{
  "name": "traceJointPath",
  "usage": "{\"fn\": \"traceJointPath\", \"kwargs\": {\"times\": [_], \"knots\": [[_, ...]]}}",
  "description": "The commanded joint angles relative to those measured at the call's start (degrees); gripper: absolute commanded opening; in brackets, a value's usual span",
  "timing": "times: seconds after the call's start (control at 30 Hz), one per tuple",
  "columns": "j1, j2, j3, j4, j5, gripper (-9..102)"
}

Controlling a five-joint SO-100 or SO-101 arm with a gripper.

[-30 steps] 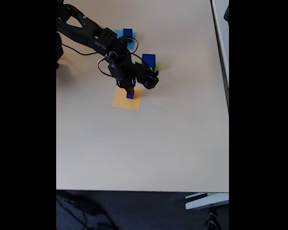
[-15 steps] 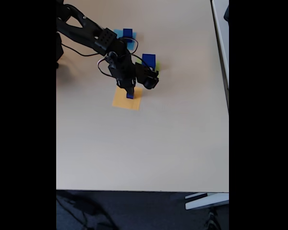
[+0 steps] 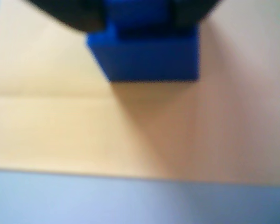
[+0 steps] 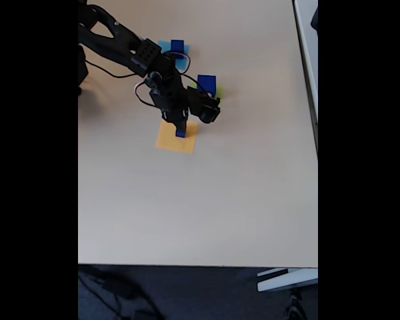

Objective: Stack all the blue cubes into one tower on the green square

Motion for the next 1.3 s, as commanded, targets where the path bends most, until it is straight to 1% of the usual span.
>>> {"fn": "traceJointPath", "kwargs": {"times": [0.0, 0.2, 0.47, 0.67, 0.8, 0.93, 0.97, 1.17, 1.27], "knots": [[-0.3, 2.9, 0.2, -0.6, 0.4, 7], [-0.6, 4.2, 0.3, -0.7, 0.2, 18], [-2.5, 10.3, -1.0, 0.4, -0.6, 19], [-4.8, 17.2, -5.7, 4.9, -0.3, 21], [-6.5, 21.8, -7.5, 4.7, 1.1, 20], [-10.9, 25.8, -9.0, 3.0, 2.8, 20], [-12.5, 26.4, -9.3, 2.4, 3.3, 18], [-24.2, 30.8, -9.2, 2.5, 12.0, 19], [-30.1, 33.3, -5.3, 2.5, 17.1, 19]]}}
